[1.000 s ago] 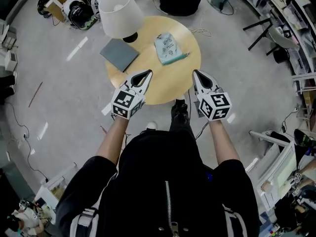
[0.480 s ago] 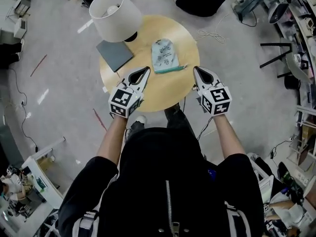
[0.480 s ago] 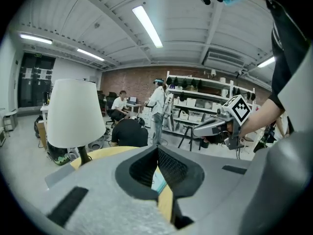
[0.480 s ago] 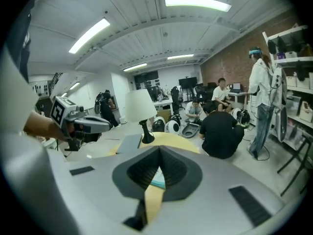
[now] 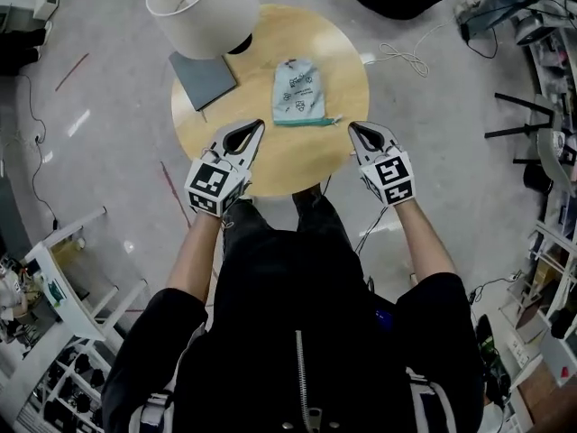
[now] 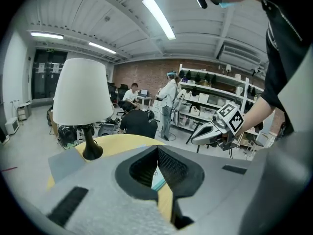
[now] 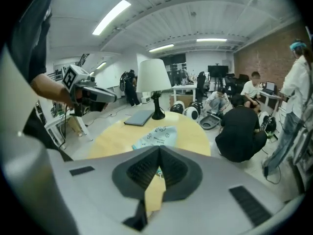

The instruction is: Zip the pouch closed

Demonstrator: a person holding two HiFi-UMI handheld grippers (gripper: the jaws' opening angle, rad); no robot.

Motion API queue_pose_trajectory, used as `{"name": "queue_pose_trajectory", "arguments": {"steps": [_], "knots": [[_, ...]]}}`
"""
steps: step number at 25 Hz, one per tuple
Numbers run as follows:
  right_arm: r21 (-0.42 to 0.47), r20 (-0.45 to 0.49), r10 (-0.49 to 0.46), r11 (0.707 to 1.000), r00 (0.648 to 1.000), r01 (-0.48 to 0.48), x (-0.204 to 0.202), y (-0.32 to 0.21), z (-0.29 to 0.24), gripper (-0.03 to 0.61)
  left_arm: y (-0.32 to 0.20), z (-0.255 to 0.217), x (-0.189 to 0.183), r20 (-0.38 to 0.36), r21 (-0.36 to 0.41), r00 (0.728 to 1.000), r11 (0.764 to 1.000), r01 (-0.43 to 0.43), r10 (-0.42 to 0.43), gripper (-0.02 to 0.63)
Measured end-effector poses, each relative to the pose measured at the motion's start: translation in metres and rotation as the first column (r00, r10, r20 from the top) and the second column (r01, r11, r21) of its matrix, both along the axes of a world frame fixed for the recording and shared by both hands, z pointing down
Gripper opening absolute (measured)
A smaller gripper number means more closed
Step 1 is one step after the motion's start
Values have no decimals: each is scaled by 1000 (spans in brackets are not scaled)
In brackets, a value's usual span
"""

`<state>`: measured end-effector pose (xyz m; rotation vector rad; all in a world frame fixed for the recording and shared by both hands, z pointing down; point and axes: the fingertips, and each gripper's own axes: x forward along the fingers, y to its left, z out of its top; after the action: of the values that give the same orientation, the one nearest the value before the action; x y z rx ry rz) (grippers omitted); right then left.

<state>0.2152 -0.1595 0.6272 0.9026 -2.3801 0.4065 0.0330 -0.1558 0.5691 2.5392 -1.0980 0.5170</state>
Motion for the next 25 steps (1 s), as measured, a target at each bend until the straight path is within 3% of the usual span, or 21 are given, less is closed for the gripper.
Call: {"name": "queue_pose_trajectory", "arguments": {"steps": [8,16,19,25], "knots": [[-65,-138,-256,966,957,249,-6,-7,56,58,7,17,-18,15,-35,994,994,105,-105,5],[-120,-229,-471,882,852,455,-11,-15,100,95,27,30,-38,25,-77,980,977,197,-196,6],[-132,-277,-540,841,795,525,-12,-18,113,97,34,34,-46,35,-91,973,969,230,-228,5],[-151,-378,-672,724,637,673,-10,-12,139,103,45,33,-51,41,-97,958,953,286,-283,6]]}}
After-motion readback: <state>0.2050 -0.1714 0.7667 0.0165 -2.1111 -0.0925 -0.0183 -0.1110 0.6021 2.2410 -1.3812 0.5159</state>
